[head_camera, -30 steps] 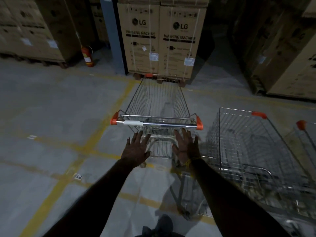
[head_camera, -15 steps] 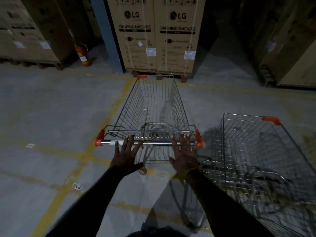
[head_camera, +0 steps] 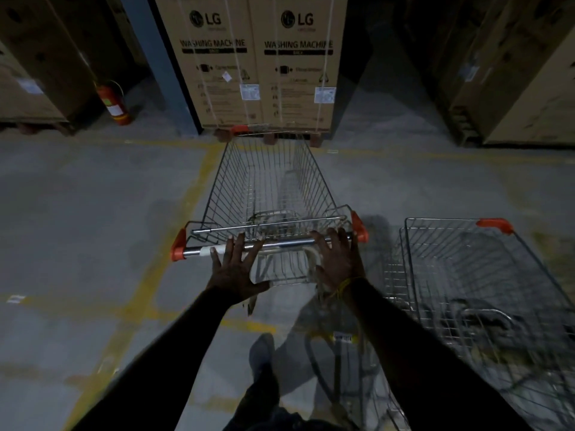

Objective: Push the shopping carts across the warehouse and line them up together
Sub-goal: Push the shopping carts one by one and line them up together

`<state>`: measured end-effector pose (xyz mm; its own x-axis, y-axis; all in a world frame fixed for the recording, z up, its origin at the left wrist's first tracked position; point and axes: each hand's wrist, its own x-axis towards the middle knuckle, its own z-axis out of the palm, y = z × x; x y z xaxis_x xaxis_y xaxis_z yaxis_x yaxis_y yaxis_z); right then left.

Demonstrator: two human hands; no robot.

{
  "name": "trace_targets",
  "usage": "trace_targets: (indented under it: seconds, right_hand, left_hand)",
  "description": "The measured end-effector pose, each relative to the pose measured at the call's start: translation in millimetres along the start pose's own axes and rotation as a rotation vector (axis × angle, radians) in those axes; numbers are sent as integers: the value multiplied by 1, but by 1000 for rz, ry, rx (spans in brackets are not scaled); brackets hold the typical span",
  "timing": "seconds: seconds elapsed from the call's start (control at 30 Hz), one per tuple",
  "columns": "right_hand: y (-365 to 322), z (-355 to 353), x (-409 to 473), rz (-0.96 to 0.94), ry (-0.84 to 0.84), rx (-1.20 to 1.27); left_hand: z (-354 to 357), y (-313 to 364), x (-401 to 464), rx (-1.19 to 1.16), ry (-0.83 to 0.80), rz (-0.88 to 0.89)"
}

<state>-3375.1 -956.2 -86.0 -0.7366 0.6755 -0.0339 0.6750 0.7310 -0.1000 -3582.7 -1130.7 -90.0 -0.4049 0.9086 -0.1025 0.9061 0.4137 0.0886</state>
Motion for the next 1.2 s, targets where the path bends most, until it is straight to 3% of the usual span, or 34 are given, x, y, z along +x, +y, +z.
trace_targets:
  seconds: [0.3, 0.63, 0.9, 1.2]
  right_hand:
    - [-11, -2, 119, 89, 66, 72]
    - [9, -16, 212, 195, -57, 10]
    - [3, -21, 198, 236, -127, -44]
    - [-5, -26, 109, 239, -193, -43]
  left_hand:
    - [-20, -60, 137, -31, 9, 114]
    - [-30, -88, 260, -18, 26, 243]
    - [-28, -83, 256, -57, 66, 286]
    - [-22, -54, 163, -68, 53, 269]
